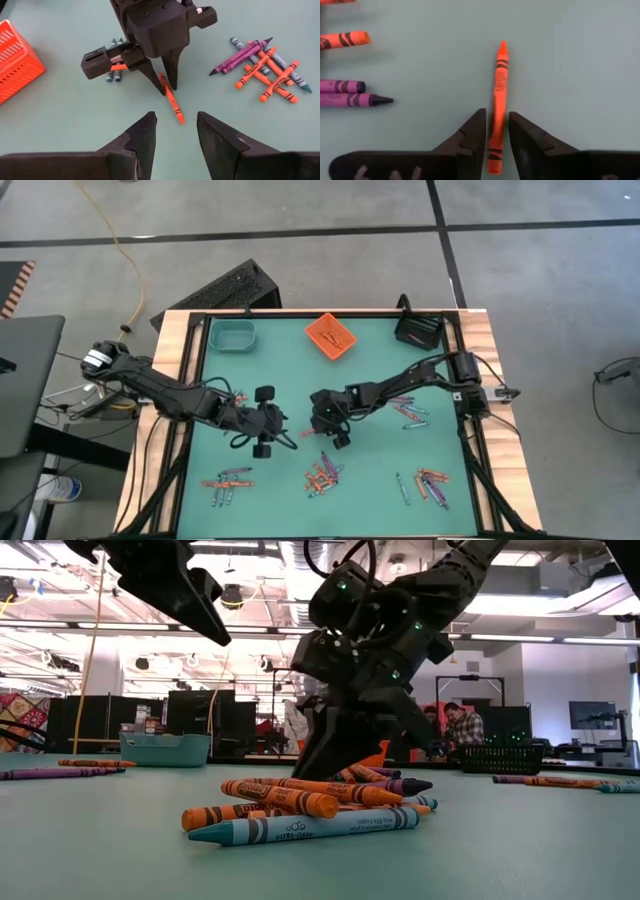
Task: Sort crayons
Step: Put the crayon into the orange bin
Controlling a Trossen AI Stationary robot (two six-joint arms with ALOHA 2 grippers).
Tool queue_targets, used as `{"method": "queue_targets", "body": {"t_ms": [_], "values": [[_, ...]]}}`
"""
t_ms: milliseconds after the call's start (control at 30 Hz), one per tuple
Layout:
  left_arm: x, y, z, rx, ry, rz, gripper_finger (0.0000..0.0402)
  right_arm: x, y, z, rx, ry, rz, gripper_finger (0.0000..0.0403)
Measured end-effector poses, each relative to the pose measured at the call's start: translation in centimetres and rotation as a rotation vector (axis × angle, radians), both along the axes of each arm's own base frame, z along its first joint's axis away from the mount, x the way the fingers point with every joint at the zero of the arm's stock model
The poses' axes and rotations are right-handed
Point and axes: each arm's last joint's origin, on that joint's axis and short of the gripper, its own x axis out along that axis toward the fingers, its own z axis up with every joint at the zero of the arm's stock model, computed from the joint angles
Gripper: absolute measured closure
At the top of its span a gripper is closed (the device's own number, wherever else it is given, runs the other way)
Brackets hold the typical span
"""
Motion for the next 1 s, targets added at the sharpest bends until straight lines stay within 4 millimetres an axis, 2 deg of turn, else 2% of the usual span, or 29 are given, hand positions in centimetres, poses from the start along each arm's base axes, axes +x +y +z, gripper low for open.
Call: {"method": "queue_targets", "body": {"t_ms": [167,367,500,633,733,833,900,1000], "values": [[0.0,0.0,0.0,0.001,0.000,0.001,0.0268,-0.2,-0.1,0.1,-0.022,0.016,-0.020,0.0313],[0.0,0.0,0.0,0.001,0.000,0.001,0.0268,-0.4,-0.1,0.0,-0.031,0.041,-0.025,0.0389],[0.0,0.0,0.0,0.001,0.003,0.001,0.0268,-0.4,0.2,0.0,-0.047,0.041,-0.035,0.0395],[-0.4,0.1,-0.4,0.001,0.053,0.011,0.0268,-0.1,1.3,0.9,-0.123,0.021,-0.046,0.0400],[-0.8,0.1,-0.8,-0.007,0.104,0.026,0.0268,0.0,1.8,2.2,-0.193,0.037,-0.062,0.0400],[-1.2,-0.1,-1.0,-0.008,0.146,0.033,0.0268,0.5,1.3,4.0,-0.310,0.009,-0.169,0.0401],[-1.4,-0.3,-1.1,-0.010,0.158,0.033,0.0268,0.4,0.6,5.3,-0.375,0.009,-0.260,0.0401],[-1.7,-0.7,-1.3,-0.001,0.169,0.031,0.0268,0.0,-1.2,7.2,-0.378,-0.007,-0.384,0.0402]]}}
